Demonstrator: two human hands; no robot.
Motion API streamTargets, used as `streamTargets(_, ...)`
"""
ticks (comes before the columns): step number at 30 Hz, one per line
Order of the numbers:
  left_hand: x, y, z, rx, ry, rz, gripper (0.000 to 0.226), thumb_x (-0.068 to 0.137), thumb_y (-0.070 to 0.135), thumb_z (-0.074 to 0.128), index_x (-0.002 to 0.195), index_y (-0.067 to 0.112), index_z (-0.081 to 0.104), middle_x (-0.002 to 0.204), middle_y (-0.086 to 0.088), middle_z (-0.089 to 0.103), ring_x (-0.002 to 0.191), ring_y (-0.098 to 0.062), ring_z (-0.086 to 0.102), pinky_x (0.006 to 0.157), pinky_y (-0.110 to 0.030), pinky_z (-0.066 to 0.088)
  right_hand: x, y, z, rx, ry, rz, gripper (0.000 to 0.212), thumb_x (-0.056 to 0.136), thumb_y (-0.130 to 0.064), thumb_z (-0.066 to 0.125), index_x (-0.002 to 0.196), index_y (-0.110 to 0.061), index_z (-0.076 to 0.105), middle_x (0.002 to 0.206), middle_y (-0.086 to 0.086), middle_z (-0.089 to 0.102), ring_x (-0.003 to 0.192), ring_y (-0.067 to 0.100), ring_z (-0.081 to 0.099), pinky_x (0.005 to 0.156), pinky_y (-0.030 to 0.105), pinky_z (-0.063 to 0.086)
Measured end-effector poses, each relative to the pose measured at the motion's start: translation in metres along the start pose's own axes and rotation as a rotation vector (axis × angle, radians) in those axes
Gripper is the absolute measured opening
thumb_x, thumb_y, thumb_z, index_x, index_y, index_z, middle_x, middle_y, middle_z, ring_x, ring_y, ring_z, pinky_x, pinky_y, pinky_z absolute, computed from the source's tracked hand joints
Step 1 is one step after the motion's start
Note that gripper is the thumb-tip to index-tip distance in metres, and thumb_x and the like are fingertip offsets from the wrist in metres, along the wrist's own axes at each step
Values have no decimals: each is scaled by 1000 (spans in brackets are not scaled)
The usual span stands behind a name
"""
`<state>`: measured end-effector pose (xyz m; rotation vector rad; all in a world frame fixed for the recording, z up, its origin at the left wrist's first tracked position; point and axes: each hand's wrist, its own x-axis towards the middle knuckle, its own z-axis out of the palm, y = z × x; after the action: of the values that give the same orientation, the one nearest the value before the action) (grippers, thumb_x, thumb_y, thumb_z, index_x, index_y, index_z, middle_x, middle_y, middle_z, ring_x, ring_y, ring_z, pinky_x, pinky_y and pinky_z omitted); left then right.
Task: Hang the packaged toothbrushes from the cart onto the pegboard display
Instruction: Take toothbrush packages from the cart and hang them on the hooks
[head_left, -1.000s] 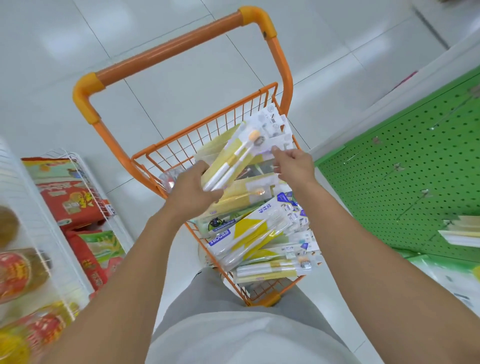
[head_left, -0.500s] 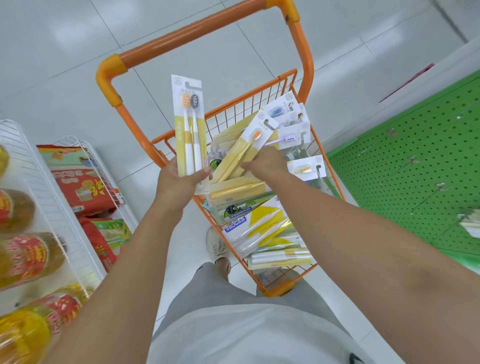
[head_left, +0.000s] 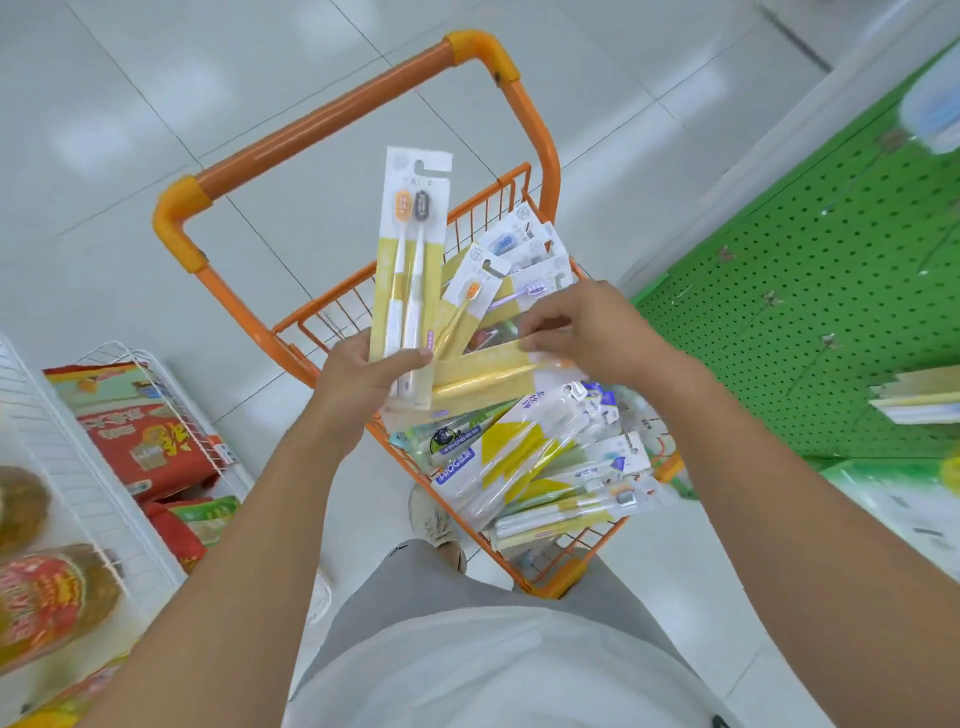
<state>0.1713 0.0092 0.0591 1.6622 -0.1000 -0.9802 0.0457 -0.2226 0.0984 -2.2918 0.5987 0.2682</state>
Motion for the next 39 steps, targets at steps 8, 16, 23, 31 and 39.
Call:
streamTargets(8,-8,43,104,211,-674,-37,48,81,15,76,116,43,62,111,17,74,107,-10,70,81,-23,55,-95,43,-74,292,148,212,12,74,-10,89,81,-6,80,56,-6,67,46,-1,52,48,13,39)
streamTargets(16,-59,45,219,549,-875,24,25,89,21,74,114,26,69,102,14,77,104,-11,70,92,-14,50,-192,120,-99,314,420,320,25,69,-13,92,88,-16,76,88,3,73,76,9,64,73,29,52)
streamTargets(23,-102,-6,348,727,-881,223,46,75,20,88,115,30,66,104,9,74,93,-5,68,81,-23,54,-284,212,-97,927,807,584,61,76,-49,84,122,-21,55,111,-18,57,100,7,58,87,26,48)
streamTargets(31,-162,-33,459,718,-827,133,41,78,20,86,113,30,68,97,13,75,84,1,69,66,-11,50,-353,305,-129,1038,878,572,51,56,-47,94,79,-14,63,74,2,60,64,18,55,65,30,42)
streamTargets(39,-148,-33,445,474,-848,-221,62,61,25,90,118,14,70,104,-12,74,89,-21,71,73,-31,56,-339,314,-154,1272,872,445,45,79,-33,86,114,-13,65,107,4,76,89,12,70,69,26,53)
